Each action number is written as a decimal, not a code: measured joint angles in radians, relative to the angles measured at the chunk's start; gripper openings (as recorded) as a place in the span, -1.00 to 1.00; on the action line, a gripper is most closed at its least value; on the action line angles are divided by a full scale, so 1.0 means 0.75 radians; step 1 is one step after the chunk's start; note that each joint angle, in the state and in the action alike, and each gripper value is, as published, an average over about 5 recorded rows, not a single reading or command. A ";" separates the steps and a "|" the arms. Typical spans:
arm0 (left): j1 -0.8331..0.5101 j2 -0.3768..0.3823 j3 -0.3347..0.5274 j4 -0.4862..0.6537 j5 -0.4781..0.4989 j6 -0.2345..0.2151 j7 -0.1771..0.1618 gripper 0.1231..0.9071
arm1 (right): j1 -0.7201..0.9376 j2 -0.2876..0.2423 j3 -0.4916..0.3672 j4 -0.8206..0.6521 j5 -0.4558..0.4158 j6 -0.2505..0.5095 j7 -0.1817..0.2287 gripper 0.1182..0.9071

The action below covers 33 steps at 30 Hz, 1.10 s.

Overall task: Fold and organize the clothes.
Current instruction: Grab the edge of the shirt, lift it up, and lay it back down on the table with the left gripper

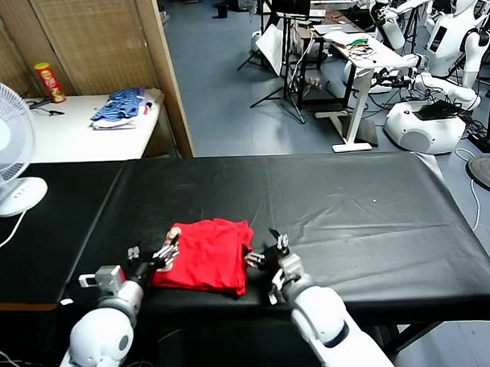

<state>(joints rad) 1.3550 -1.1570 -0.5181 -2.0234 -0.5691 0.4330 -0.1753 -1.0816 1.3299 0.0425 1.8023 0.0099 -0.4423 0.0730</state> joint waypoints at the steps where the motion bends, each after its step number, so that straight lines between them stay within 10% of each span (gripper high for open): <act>1: 0.000 -0.001 -0.007 0.006 -0.008 -0.001 0.003 0.72 | -0.001 0.008 0.001 -0.003 0.003 0.011 0.002 0.72; 12: 0.030 -0.006 -0.113 0.103 -0.337 0.014 0.040 0.72 | -0.059 -0.010 0.119 0.189 0.352 0.036 0.005 0.72; 22: 0.006 -0.031 -0.141 0.170 -0.714 0.050 0.041 0.70 | -0.117 -0.007 0.177 0.297 0.415 0.039 0.006 0.72; 33: -0.010 -0.041 -0.131 0.186 -0.737 0.053 0.024 -0.66 | -0.147 -0.001 0.207 0.333 0.410 0.038 0.015 0.72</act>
<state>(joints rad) 1.3476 -1.1878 -0.6166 -1.8842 -1.1223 0.4731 -0.1574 -1.1920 1.3289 0.1978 2.0517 0.3174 -0.4135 0.0842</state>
